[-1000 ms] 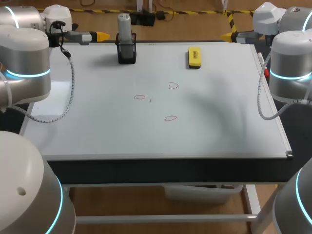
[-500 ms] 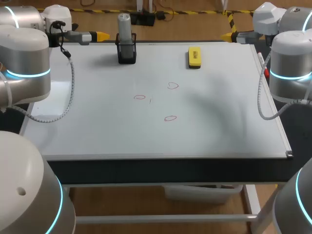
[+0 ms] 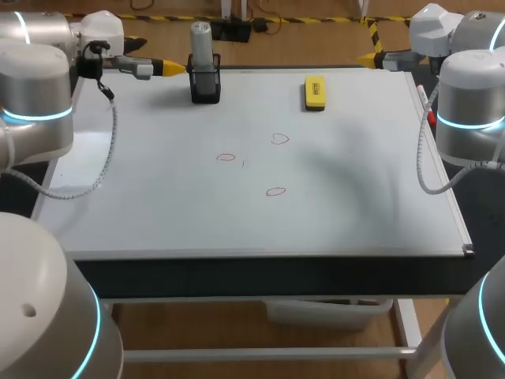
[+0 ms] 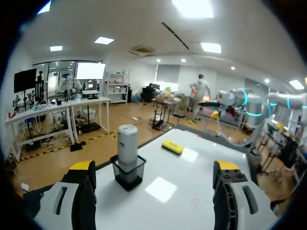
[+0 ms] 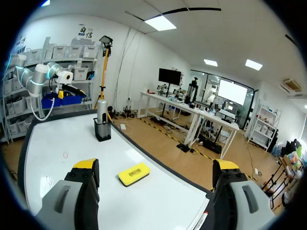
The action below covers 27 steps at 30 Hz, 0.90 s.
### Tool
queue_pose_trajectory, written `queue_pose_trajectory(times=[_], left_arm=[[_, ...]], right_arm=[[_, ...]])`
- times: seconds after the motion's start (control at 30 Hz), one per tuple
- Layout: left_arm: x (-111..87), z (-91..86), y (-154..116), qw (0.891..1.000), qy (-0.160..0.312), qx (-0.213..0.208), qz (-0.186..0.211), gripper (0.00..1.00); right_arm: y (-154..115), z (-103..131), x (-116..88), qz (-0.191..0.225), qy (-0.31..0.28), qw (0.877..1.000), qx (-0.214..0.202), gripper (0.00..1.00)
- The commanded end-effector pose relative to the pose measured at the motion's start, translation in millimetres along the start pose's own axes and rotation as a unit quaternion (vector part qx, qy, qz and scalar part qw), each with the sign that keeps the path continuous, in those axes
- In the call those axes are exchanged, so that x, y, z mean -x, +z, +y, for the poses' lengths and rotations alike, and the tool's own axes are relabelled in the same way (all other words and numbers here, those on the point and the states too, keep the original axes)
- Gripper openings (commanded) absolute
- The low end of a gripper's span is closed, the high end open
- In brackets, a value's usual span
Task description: Pick up the inspection probe, press it on each red-marked spot on the whiteboard one by one, put down the probe, pick up the eraser, and wipe off all the red marks.
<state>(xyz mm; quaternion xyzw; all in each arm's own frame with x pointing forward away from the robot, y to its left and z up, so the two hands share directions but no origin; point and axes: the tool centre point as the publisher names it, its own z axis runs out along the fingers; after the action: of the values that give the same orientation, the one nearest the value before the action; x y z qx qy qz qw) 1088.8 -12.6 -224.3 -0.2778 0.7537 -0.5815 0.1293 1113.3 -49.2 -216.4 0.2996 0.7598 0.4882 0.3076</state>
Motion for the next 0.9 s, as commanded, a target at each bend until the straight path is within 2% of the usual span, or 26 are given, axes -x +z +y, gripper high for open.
queue_pose_trajectory(times=[0.03, 0.23, 0.43, 0.67, 0.9], left_arm=[[13.6, 6.7, 18.0, 0.996, 0.007, -0.021, 0.082, 1.00], [14.8, 1.7, 37.6, 0.992, 0.029, -0.033, 0.121, 1.00], [21.5, -1.9, 57.9, 0.982, 0.040, -0.053, 0.178, 1.00], [36.2, -0.8, 90.8, 0.978, 0.047, -0.059, 0.192, 1.00], [50.2, -1.4, 112.0, 0.970, 0.052, -0.069, 0.226, 1.00]], right_arm=[[0.1, 0.0, 0.4, 0.001, 0.000, 1.000, -0.001, 1.00], [0.1, 0.0, 0.4, 0.001, 0.000, 1.000, -0.001, 1.00], [0.1, 0.0, 0.4, 0.001, 0.000, 1.000, -0.001, 1.00], [0.1, 0.0, 0.4, 0.001, 0.000, 1.000, -0.001, 1.00], [0.1, 0.0, 0.4, 0.001, 0.000, 1.000, -0.001, 1.00]])
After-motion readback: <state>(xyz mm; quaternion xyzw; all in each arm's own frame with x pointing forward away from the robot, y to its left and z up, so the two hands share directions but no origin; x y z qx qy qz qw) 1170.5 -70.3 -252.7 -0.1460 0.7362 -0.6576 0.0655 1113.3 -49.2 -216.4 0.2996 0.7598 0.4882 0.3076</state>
